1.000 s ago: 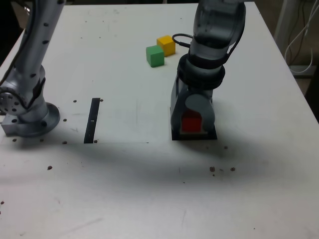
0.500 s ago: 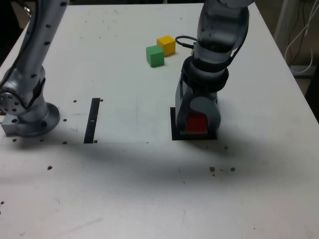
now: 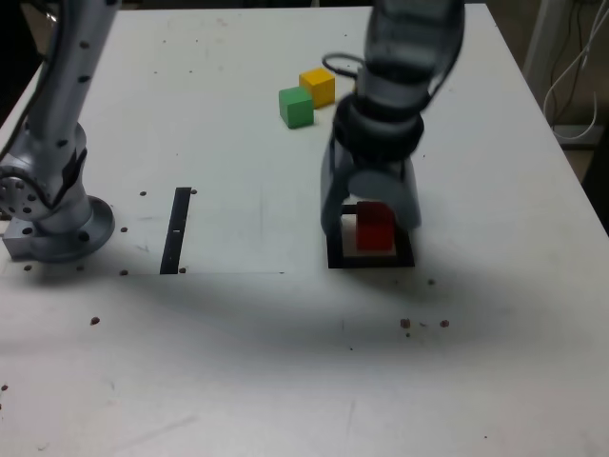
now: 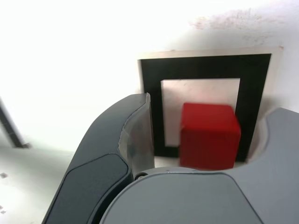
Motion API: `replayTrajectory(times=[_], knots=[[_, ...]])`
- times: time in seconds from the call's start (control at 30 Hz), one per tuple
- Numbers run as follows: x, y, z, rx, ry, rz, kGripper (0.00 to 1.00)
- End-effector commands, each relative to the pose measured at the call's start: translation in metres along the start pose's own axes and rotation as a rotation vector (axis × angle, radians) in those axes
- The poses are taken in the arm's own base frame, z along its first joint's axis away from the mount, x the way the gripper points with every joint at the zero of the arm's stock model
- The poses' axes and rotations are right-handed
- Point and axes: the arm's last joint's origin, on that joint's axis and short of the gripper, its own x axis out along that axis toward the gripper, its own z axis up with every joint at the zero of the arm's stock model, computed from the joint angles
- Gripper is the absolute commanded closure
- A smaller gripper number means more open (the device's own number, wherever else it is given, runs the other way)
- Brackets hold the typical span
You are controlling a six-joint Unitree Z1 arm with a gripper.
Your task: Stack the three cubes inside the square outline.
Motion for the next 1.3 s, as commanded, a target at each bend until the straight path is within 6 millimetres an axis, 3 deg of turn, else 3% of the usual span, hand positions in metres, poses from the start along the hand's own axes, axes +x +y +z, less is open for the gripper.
replayTrajectory(times=[0.0,0.2,0.4,0.83,1.07,1.27], knots=[[-0.016,0.005,-0.012,-0.009,-0.021,0.007,0.01],[-0.05,0.038,-0.048,-0.009,-0.087,0.015,0.01],[-0.059,0.083,-0.077,-0.023,-0.119,0.022,0.01],[-0.027,0.183,-0.119,-0.179,-0.052,-0.003,0.01],[-0.002,0.219,-0.118,-0.215,-0.014,-0.01,0.01],[0.019,0.231,-0.103,-0.22,0.014,-0.014,0.01]])
